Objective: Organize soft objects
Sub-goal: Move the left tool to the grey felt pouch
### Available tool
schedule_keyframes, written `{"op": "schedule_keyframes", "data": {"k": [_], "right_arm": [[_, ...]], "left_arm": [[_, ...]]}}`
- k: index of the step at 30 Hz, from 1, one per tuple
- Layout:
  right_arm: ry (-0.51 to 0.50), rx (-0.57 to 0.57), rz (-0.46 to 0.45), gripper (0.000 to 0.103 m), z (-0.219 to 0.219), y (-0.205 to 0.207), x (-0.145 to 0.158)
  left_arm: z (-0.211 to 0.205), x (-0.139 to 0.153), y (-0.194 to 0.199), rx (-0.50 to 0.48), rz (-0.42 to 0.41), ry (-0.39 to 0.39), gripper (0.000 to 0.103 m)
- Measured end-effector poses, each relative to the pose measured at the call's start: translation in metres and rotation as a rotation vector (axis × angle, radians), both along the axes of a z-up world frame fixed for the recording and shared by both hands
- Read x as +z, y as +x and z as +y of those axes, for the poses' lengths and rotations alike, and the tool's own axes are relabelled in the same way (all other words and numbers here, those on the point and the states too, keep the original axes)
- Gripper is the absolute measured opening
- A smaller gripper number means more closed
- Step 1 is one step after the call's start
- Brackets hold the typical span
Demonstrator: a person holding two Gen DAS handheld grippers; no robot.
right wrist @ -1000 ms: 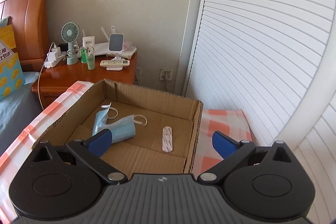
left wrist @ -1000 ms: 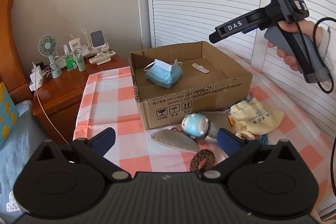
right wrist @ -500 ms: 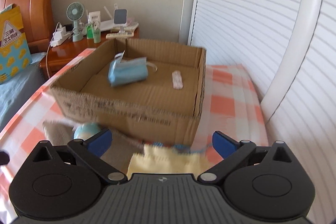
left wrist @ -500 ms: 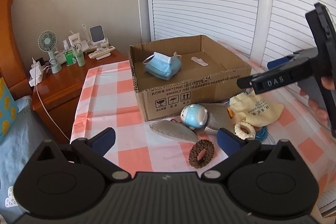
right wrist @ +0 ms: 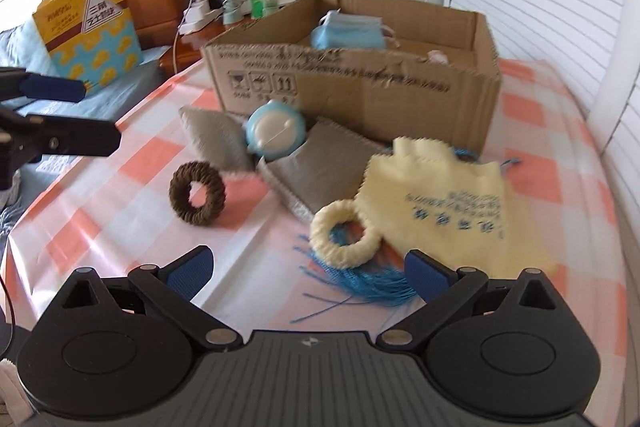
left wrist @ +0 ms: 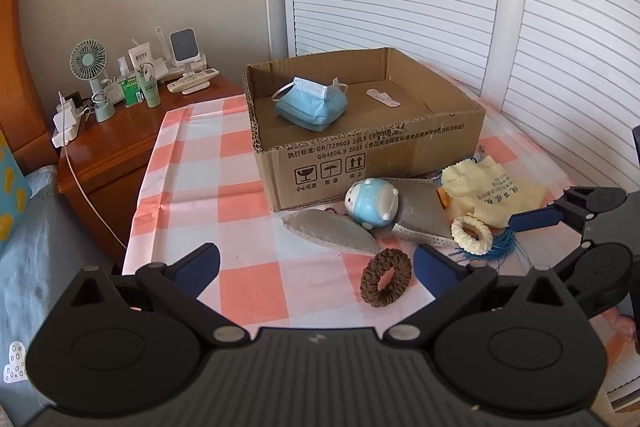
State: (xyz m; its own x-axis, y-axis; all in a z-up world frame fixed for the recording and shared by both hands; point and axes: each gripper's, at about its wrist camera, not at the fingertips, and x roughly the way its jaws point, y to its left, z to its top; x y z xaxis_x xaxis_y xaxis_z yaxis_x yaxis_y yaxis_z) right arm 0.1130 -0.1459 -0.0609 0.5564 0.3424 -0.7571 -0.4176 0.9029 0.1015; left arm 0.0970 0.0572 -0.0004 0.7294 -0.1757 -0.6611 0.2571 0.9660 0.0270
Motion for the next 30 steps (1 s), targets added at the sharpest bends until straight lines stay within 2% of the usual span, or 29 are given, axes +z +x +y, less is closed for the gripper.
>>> {"op": "schedule_keyframes", "data": {"k": [8, 13, 18, 21, 24, 30], "right_arm": [[-0.003, 0.029, -0.025, 0.103, 0.009, 0.016, -0.005], [0.004, 0.052, -0.010, 0.103, 0.015, 0.026, -0.007], [-0.022, 0.129, 0.020, 0.103, 0.030, 0.013, -0.010], [-0.055, 0.161, 0.005, 0.103, 0.037, 0.002, -0.011], [-0.126, 0.204, -0.008, 0.103, 0.047, -0.007, -0.012], [-0.099, 0.204, -0.036, 0.103, 0.043, -0.017, -0.013]], "left_arm": [[-0.001, -0.012, 0.003, -0.020, 0.042, -0.006, 0.102], [-0.003, -0.022, 0.003, -0.023, 0.073, 0.018, 0.102], [0.002, -0.027, 0.001, -0.022, 0.085, 0.024, 0.102], [0.004, -0.029, 0.002, -0.016, 0.096, 0.025, 0.102], [0.005, -0.032, 0.003, -0.017, 0.104, 0.024, 0.102], [0.000, -0.035, 0.006, -0.035, 0.109, 0.021, 0.102]]}}
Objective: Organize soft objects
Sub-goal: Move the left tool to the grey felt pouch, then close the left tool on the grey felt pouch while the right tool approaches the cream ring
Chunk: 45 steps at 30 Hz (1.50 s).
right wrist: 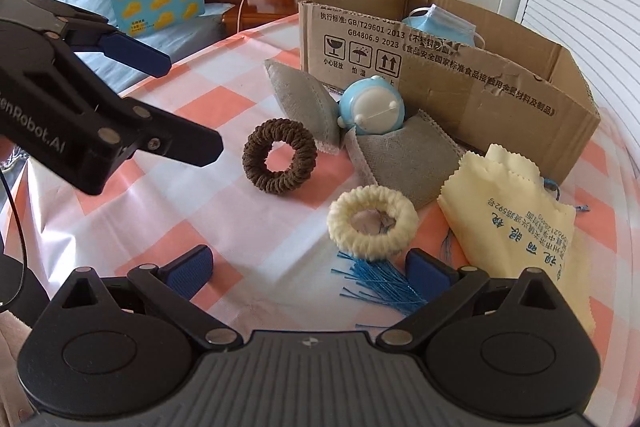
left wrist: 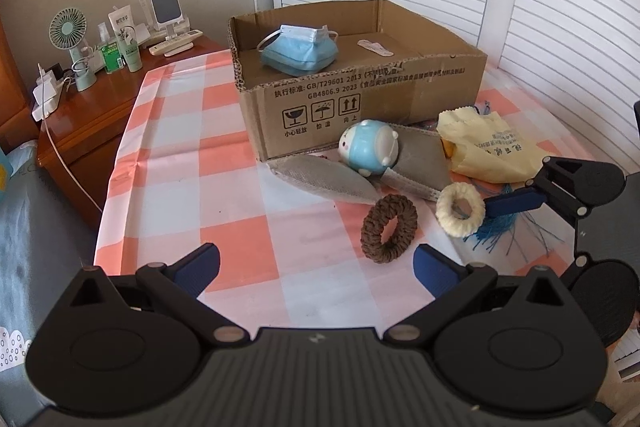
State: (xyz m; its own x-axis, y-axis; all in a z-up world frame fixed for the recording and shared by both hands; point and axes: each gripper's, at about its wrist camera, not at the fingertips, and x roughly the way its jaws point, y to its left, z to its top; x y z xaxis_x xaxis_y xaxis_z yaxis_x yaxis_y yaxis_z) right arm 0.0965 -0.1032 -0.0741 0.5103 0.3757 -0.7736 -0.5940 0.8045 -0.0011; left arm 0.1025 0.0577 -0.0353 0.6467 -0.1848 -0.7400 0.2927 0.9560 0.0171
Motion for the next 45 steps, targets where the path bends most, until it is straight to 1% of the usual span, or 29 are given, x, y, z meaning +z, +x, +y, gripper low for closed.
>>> {"op": "schedule_keyframes", "data": {"k": [9, 13, 16, 20, 24, 26, 28, 30, 32, 36, 40, 42, 43, 45], "right_arm": [[0.019, -0.014, -0.037, 0.103, -0.006, -0.009, -0.001], [0.019, -0.018, -0.038, 0.103, -0.006, -0.009, -0.002], [0.021, -0.018, -0.041, 0.103, -0.005, -0.008, -0.002], [0.023, -0.022, -0.045, 0.103, -0.005, -0.009, -0.003], [0.029, -0.036, -0.054, 0.103, -0.005, -0.011, -0.004], [0.029, -0.046, -0.055, 0.103, -0.005, -0.012, -0.004], [0.032, -0.052, -0.059, 0.103, -0.005, -0.012, -0.004], [0.032, -0.057, -0.060, 0.103, -0.005, -0.013, -0.004], [0.031, -0.060, -0.057, 0.103, -0.005, -0.013, -0.004], [0.031, -0.062, -0.058, 0.103, -0.005, -0.013, -0.004], [0.029, -0.067, -0.057, 0.103, -0.004, -0.013, -0.004], [0.021, -0.075, -0.050, 0.103, -0.003, -0.013, -0.003], [0.015, -0.077, -0.045, 0.103, -0.002, -0.012, -0.002], [-0.001, -0.077, -0.047, 0.103, -0.001, -0.011, 0.000]], "left_arm": [[-0.007, 0.002, 0.021, -0.026, -0.029, -0.022, 0.102], [-0.016, 0.001, 0.039, -0.035, -0.060, -0.004, 0.102], [-0.021, -0.003, 0.054, -0.033, -0.082, 0.024, 0.102], [-0.019, -0.017, 0.068, -0.014, -0.054, 0.056, 0.102], [-0.004, -0.028, 0.065, 0.011, -0.014, 0.060, 0.103], [0.002, -0.032, 0.062, 0.023, -0.003, 0.072, 0.102], [0.007, -0.033, 0.061, 0.028, 0.004, 0.062, 0.102], [0.007, -0.032, 0.059, 0.008, -0.003, 0.056, 0.102], [0.003, -0.032, 0.059, -0.034, -0.010, 0.050, 0.102], [-0.006, -0.035, 0.066, -0.078, -0.019, 0.036, 0.103], [-0.016, -0.043, 0.072, -0.128, -0.001, 0.025, 0.103], [-0.019, -0.046, 0.073, -0.139, -0.014, 0.023, 0.099], [-0.019, -0.046, 0.074, -0.135, -0.014, 0.025, 0.092], [-0.016, -0.046, 0.074, -0.117, -0.013, 0.011, 0.082]]}}
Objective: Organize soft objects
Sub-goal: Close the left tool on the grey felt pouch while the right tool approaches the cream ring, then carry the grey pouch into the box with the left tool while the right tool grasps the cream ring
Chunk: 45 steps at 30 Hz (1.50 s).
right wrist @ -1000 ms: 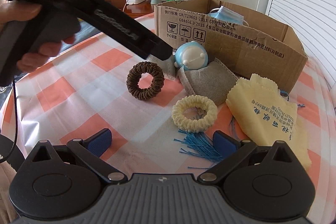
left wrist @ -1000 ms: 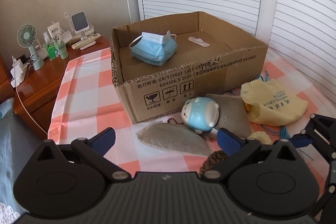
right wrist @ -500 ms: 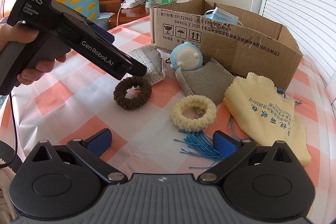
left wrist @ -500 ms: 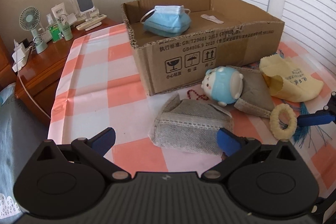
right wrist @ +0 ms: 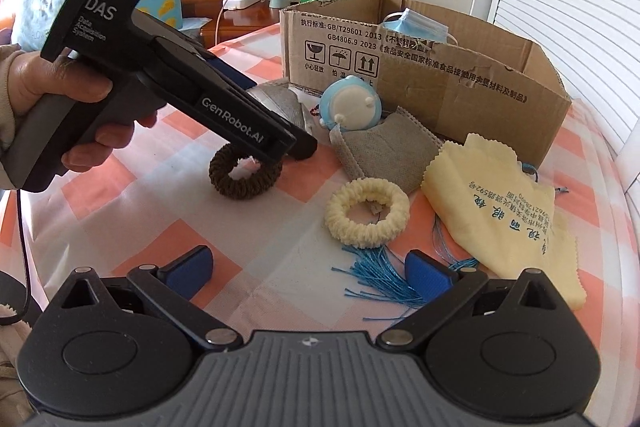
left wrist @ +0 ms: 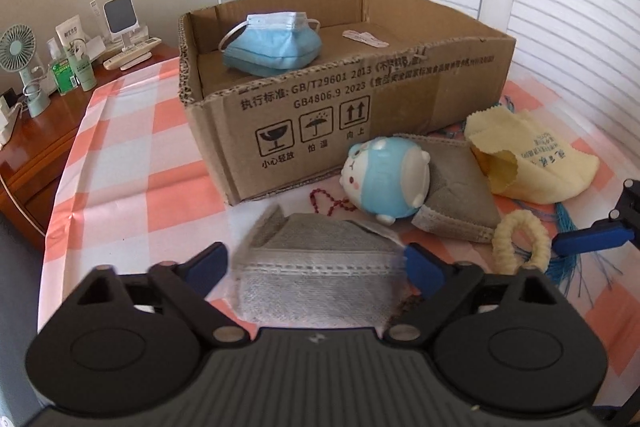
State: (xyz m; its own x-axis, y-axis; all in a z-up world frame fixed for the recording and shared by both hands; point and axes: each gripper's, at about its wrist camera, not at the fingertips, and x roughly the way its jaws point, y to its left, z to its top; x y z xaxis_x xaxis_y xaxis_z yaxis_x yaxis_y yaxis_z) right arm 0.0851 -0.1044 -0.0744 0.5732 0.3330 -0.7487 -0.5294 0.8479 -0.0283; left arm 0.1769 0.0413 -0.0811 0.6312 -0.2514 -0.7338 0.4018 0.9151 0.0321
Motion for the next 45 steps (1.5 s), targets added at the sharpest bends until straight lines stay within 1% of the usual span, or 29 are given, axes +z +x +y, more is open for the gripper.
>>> {"op": "schedule_keyframes", "data": {"k": [1, 3, 5, 8, 9, 10, 11, 12, 14, 16, 19, 21, 23, 25, 32, 45], "right_arm": [[-0.012, -0.003, -0.015, 0.103, 0.000, -0.001, 0.001], [-0.033, -0.008, -0.051, 0.103, 0.001, -0.002, 0.003], [-0.035, -0.016, -0.066, 0.103, 0.000, 0.001, 0.006], [-0.033, -0.031, -0.074, 0.100, -0.002, 0.007, 0.007], [-0.036, -0.040, -0.077, 0.096, -0.001, 0.010, 0.007], [-0.040, -0.047, -0.074, 0.089, -0.001, 0.013, 0.006], [-0.042, -0.050, -0.063, 0.084, -0.001, 0.015, 0.005], [-0.040, -0.053, -0.055, 0.081, -0.001, 0.017, 0.004], [-0.031, -0.067, -0.056, 0.077, -0.002, 0.019, 0.004], [-0.025, -0.070, -0.057, 0.066, -0.002, 0.020, 0.005], [-0.023, -0.072, -0.055, 0.057, 0.000, 0.022, 0.006], [-0.028, -0.074, -0.057, 0.051, 0.001, 0.023, 0.007], [-0.031, -0.078, -0.057, 0.049, 0.002, 0.023, 0.007], [-0.040, -0.080, -0.059, 0.047, 0.003, 0.023, 0.008], [-0.033, -0.099, -0.044, 0.046, -0.002, 0.022, 0.013], [-0.001, -0.123, -0.077, 0.046, -0.007, 0.012, 0.032]], "left_arm": [[0.002, 0.000, 0.000, 0.005, -0.002, -0.012, 0.080], [0.007, 0.002, -0.001, 0.009, 0.008, -0.044, 0.080], [0.010, 0.002, -0.003, 0.017, 0.006, -0.044, 0.080], [0.012, 0.002, -0.003, 0.023, 0.004, -0.046, 0.081], [0.012, 0.002, -0.003, 0.025, 0.004, -0.048, 0.081], [0.012, 0.002, -0.003, 0.026, 0.004, -0.049, 0.081], [0.011, 0.002, -0.003, 0.028, 0.004, -0.049, 0.081], [0.011, 0.002, -0.003, 0.029, 0.004, -0.049, 0.081], [0.011, 0.002, -0.002, 0.030, 0.004, -0.049, 0.081], [0.011, 0.002, -0.002, 0.028, 0.004, -0.050, 0.080], [0.012, 0.002, -0.002, 0.026, 0.006, -0.052, 0.079], [0.012, 0.002, -0.002, 0.025, 0.006, -0.053, 0.077], [0.012, 0.003, -0.002, 0.025, 0.005, -0.055, 0.071], [0.013, 0.003, -0.002, 0.026, 0.003, -0.056, 0.069], [0.017, 0.008, -0.003, 0.038, 0.001, -0.064, 0.057], [0.021, 0.032, -0.013, 0.030, -0.032, -0.076, 0.054]]}}
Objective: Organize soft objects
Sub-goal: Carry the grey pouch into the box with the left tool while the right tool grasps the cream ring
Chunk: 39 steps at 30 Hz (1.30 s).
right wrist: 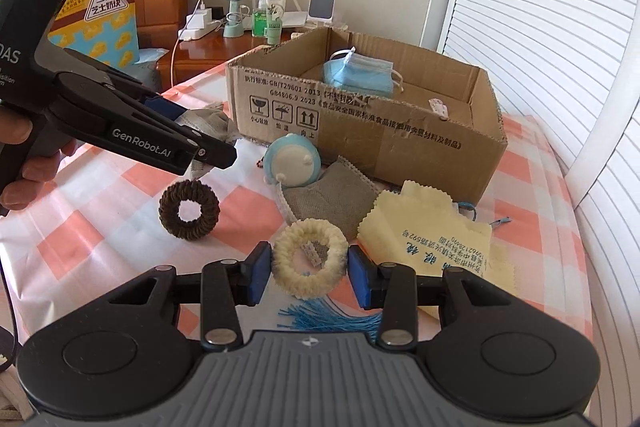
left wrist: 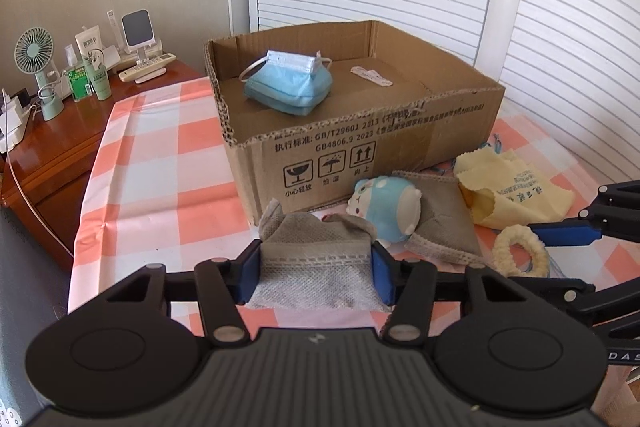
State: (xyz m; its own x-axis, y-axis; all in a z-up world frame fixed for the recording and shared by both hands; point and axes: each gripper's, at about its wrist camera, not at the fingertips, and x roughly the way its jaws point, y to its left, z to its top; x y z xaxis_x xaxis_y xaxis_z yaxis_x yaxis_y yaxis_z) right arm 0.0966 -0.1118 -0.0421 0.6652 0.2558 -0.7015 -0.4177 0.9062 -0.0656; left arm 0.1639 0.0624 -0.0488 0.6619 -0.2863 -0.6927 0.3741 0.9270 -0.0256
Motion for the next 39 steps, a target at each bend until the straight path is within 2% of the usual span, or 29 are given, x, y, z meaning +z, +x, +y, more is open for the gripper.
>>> {"op": "schedule_keyframes", "data": {"k": [22, 28, 33, 36, 38, 39], "right_arm": [[0.024, -0.038, -0.048, 0.046, -0.016, -0.001, 0.025], [0.041, -0.057, -0.071, 0.046, -0.025, 0.003, 0.034], [0.049, -0.069, -0.094, 0.047, -0.031, 0.008, 0.040], [0.051, -0.074, -0.102, 0.047, -0.034, 0.011, 0.042], [0.054, -0.078, -0.104, 0.047, -0.035, 0.013, 0.043], [0.056, -0.079, -0.104, 0.047, -0.036, 0.014, 0.043]], "left_arm": [[-0.003, 0.045, -0.018, -0.073, -0.042, -0.014, 0.054], [-0.011, 0.068, -0.003, -0.102, -0.084, -0.021, 0.054], [-0.025, 0.084, 0.028, -0.113, -0.135, -0.013, 0.054], [-0.032, 0.084, 0.050, -0.105, -0.137, -0.007, 0.061], [-0.036, 0.080, 0.064, -0.088, -0.134, -0.003, 0.086], [-0.038, 0.077, 0.070, -0.080, -0.141, 0.010, 0.090]]}}
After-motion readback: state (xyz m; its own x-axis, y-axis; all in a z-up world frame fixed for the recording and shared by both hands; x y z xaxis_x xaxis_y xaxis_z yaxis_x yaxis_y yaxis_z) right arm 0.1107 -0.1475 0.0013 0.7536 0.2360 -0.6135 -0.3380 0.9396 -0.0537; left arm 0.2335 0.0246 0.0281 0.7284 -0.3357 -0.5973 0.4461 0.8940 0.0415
